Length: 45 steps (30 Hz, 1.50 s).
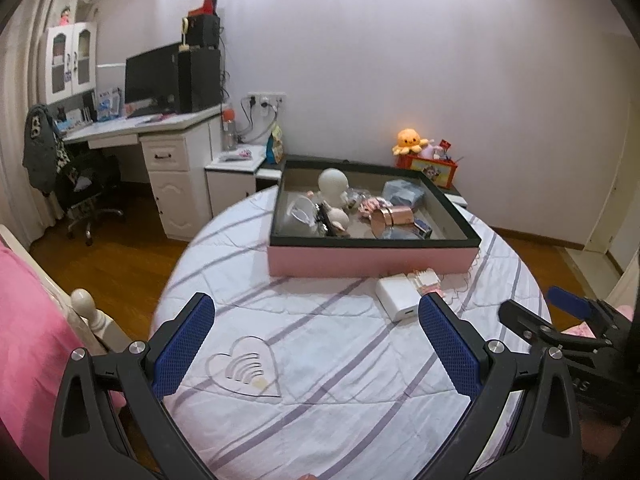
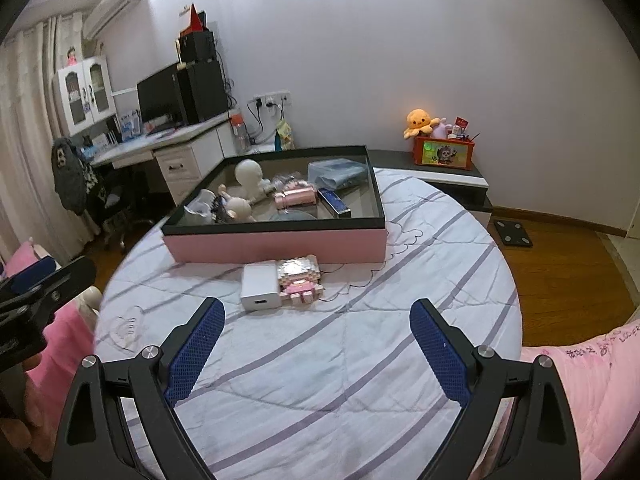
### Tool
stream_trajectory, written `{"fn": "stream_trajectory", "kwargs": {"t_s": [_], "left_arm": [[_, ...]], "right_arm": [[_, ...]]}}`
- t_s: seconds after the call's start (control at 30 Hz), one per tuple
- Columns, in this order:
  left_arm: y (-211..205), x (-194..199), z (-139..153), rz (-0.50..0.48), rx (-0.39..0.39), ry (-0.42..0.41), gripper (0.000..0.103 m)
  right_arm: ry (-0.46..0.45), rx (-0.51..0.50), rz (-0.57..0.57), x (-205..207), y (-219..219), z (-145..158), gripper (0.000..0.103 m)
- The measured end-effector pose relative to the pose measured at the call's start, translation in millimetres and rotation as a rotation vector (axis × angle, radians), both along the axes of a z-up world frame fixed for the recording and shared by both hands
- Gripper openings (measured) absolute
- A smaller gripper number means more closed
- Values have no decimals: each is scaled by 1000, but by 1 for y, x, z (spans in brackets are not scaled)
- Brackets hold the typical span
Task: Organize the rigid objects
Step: 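Withdraw both tools from the box back over the bed, then grasp the white square pad with the left tool while the right tool grasps the white-and-pink block figure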
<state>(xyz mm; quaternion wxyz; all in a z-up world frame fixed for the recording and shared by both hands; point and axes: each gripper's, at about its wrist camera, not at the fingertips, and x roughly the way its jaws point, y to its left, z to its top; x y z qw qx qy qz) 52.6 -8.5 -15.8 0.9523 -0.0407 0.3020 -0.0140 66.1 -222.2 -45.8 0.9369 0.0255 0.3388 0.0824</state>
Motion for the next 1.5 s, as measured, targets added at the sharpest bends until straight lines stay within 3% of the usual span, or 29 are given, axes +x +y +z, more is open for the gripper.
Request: {"fn": "stream_trajectory", "kwargs": {"t_s": [0.4, 0.63, 0.7, 0.83, 1.17, 1.27, 1.3, 1.4, 1.47, 1.5], "left_arm": [[-46, 76, -64, -69, -36, 202, 103], [-61, 112, -87, -109, -68, 295, 103], [-64, 119, -90, -118, -81, 307, 103], [-72, 129, -101, -115, -14, 315, 103], [-45, 123, -98, -101, -2, 292, 77], [-43, 127, -99, -118, 17, 298, 82], [-43, 129, -100, -113, 36, 303, 91], [-37, 138, -103, -105, 5, 307, 90], [-29, 138, -101, -113, -28, 293, 82], [-28, 138, -100, -114, -28, 289, 70]], "right_arm": [[138, -75, 19, 61, -16, -44, 95], [172, -30, 14, 74, -40, -58, 95], [178, -21, 3, 73, -47, -60, 95], [195, -21, -2, 76, -50, -66, 95], [198, -7, 90, 86, -14, -66, 95], [205, -6, 112, 91, -2, -69, 95], [207, -5, 118, 93, 2, -69, 95], [211, 3, 121, 100, 7, -70, 95], [221, 6, 128, 106, 10, -71, 95], [225, -10, 131, 109, 14, -73, 95]]}}
